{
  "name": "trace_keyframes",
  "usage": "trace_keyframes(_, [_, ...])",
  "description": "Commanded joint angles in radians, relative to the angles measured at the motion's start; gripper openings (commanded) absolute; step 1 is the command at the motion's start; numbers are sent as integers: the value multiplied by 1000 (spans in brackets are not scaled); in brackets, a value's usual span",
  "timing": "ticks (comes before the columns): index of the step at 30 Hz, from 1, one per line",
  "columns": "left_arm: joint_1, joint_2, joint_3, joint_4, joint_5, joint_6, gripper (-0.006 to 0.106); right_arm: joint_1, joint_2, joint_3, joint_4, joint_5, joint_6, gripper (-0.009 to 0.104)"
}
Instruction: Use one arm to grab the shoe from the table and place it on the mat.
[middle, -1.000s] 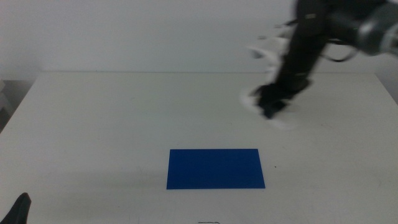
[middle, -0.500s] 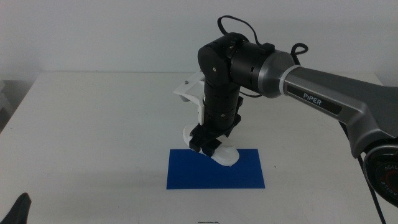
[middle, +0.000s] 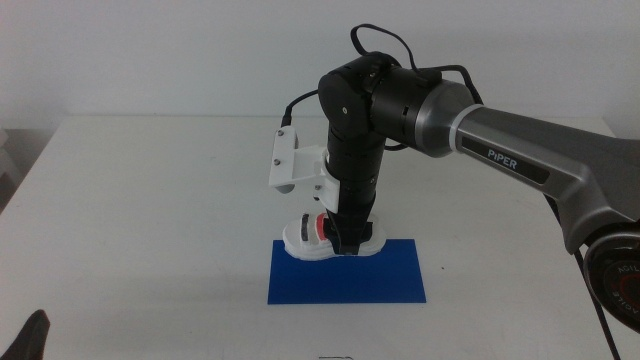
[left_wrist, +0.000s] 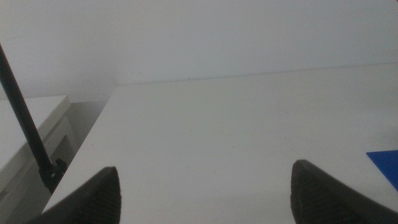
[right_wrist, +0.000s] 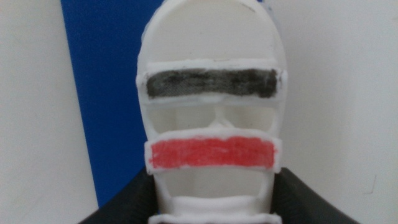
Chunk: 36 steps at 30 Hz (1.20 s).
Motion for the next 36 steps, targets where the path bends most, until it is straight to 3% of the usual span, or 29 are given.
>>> trace_keyframes(1, [-4,-19,-3,-9,-83,-15,94,-8,-71,-32,-4,75,-16,-1])
trace_keyframes(6, [-4,-19,-3,-9,-83,-15,94,-9,-69,-32,26,75,56,-1])
trace_keyframes(23, [-4,-19,-3,-9,-83,-15,94,-31,-40,-1,15,71,54,-1])
trace_keyframes(36, [-4,-19,-3,-9,-83,-15,94,-50,-30,-1,82,73,52,-1])
